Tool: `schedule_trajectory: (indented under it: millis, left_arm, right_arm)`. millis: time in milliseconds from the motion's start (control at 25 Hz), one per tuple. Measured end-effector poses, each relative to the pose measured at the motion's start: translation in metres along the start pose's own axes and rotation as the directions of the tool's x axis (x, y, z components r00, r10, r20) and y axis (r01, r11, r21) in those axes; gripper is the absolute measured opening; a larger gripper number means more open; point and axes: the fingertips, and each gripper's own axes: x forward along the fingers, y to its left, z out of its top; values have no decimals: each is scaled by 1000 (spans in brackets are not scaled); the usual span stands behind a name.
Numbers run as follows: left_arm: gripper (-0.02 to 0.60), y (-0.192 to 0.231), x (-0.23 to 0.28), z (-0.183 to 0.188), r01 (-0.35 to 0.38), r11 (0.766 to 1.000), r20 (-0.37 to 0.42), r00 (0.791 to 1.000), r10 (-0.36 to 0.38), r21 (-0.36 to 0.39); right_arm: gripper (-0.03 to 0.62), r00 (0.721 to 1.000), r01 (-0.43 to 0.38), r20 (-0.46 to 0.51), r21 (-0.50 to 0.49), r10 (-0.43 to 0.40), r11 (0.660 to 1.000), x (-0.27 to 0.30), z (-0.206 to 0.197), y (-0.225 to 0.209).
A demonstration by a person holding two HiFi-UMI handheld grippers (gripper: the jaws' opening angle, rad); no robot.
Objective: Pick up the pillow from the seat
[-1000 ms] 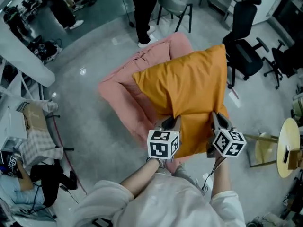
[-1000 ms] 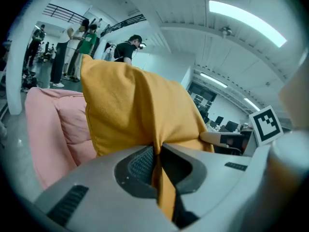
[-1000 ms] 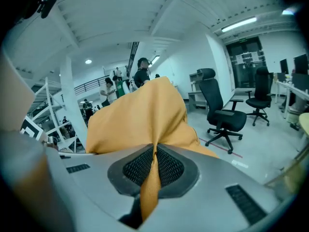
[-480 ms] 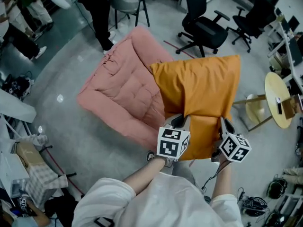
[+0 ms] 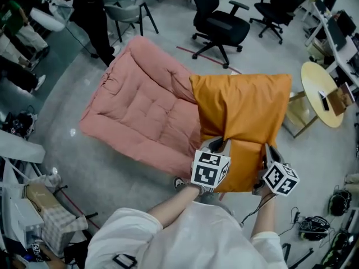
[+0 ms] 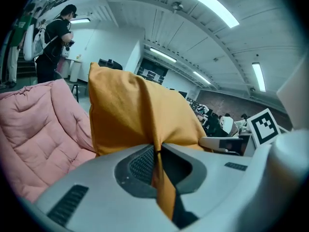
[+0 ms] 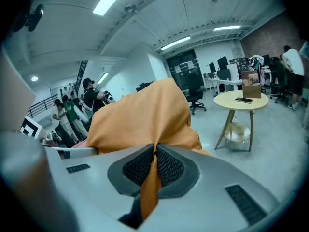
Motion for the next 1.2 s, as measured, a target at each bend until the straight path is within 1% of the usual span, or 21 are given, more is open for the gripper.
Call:
schedule_trajectory:
  millis: [160, 360, 640, 880, 1000, 1200]
  left_arm:
    - [28, -21, 12, -7, -4, 1000, -19, 1000, 4, 2]
    - [29, -36, 23, 0, -24, 1000, 1, 1000, 24, 15]
    - [28, -44, 27, 5, -48, 999, 25, 999, 48, 17]
    - [29, -52, 26, 4, -57, 998, 27, 998, 57, 14]
    - [28, -56, 29, 1, -63, 998, 25, 998, 63, 12]
    - [29, -55, 27, -2, -75, 997, 23, 997, 75, 5]
  right_arm:
    - [38, 1000, -4, -7, 18, 4, 1000, -9, -2, -25]
    - [38, 1000, -26, -8, 7, 26, 1000, -9, 8, -42]
    - [38, 998, -57, -9, -11, 57, 998, -10, 15, -50]
    - [38, 998, -55, -10, -40, 55, 998, -16, 16, -55]
    - [38, 998, -62, -12, -34, 61, 998, -17, 15, -61]
    - [38, 997, -71, -11, -24, 71, 997, -18, 11, -58]
